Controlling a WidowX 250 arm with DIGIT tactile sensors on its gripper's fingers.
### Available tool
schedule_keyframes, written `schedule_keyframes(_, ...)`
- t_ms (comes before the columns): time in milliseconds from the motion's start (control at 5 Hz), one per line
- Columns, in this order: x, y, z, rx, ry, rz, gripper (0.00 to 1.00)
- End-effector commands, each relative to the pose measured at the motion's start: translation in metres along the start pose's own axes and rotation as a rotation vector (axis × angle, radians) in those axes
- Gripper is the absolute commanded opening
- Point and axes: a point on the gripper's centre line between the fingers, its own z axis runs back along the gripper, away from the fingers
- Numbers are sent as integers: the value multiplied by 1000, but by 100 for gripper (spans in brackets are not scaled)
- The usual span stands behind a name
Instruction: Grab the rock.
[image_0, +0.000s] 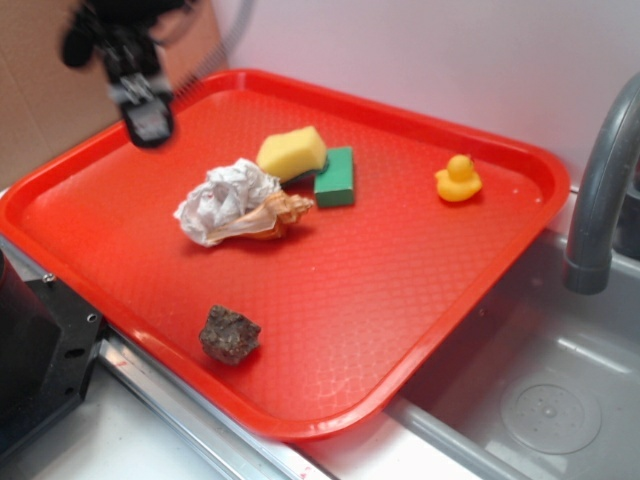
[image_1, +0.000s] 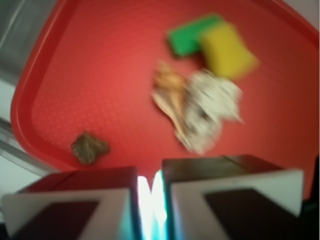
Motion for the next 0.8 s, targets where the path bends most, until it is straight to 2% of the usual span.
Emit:
schedule_keyframes(0,-20,-33,-17,-38,-82,-137,100)
schedule_keyframes(400,-35,-83,-73,-44,4,360,100)
schedule_keyframes(600,-36,-100,-95,-8,23,507,100)
